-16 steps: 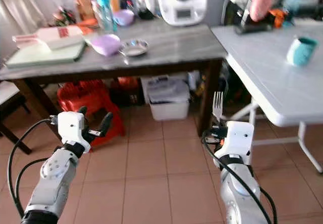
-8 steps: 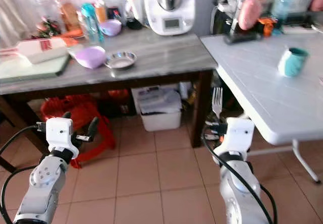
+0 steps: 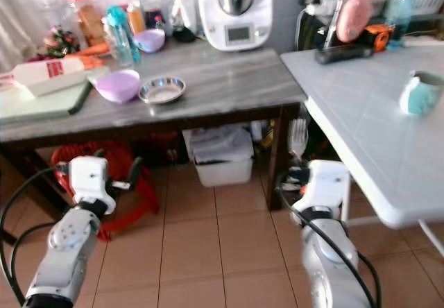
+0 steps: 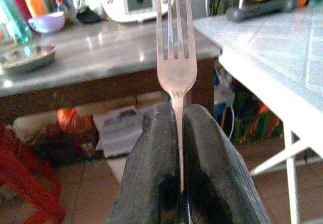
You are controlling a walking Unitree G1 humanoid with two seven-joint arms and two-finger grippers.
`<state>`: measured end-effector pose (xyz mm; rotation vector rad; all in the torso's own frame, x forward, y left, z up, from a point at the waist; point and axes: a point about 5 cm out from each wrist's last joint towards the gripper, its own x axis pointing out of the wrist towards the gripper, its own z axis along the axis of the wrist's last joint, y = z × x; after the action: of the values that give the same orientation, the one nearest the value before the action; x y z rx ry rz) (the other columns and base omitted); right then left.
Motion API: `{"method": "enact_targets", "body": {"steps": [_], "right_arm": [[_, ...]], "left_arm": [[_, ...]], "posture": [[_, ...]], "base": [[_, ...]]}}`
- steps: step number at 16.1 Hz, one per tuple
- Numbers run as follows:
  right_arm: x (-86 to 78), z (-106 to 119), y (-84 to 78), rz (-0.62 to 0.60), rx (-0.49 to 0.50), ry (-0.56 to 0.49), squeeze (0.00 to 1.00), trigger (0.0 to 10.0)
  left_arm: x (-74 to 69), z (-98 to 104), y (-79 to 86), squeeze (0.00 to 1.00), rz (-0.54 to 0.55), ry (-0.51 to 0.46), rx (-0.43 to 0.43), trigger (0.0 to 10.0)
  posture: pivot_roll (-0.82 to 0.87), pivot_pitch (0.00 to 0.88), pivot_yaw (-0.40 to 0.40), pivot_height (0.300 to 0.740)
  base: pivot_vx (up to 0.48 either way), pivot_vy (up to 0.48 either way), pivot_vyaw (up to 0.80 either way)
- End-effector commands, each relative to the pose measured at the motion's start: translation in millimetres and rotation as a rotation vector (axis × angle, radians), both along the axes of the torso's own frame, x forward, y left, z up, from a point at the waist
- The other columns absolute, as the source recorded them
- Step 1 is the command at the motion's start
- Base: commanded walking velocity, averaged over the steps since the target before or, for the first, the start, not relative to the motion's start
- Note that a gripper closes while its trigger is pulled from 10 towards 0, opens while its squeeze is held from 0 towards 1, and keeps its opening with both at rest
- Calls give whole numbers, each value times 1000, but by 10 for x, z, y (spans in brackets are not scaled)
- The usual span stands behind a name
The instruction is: Setting the table
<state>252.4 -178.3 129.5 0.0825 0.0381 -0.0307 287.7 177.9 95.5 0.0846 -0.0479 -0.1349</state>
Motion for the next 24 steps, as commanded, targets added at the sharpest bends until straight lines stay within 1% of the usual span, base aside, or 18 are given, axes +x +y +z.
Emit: {"method": "enact_targets", "body": {"steps": [1,5,12,17,21,22,24], "right_arm": [[20,43,122,36,21,-20,0,10000],[29,25,116,30,26,-11,0,10000],[45,15,144,30,56,-6,0,10000],[62,23,136,30,47,-10,0,10000],[68,31,142,27,48,-17,0,10000],[74,30,137,23,47,-17,0,10000],[89,33,131,16,45,-18,0,10000]], "left_arm": [[8,11,87,0,23,6,10,10000],[33,13,78,0,15,12,10,10000],[46,21,25,0,-11,11,-2,10000],[47,25,-14,0,-24,9,-4,10000],[39,16,-81,0,-64,13,-17,10000],[39,22,-119,0,-89,10,-21,10000],[38,18,-134,0,-99,14,-24,10000]], "posture": [[-45,13,69,740],[-46,14,71,740],[-43,12,73,740],[-43,12,70,740],[-44,10,68,740],[-44,10,68,740],[-45,7,68,740]], "base": [[386,0,688],[376,0,652],[370,0,0],[368,0,0],[375,0,0],[390,0,0],[398,0,0]]}}
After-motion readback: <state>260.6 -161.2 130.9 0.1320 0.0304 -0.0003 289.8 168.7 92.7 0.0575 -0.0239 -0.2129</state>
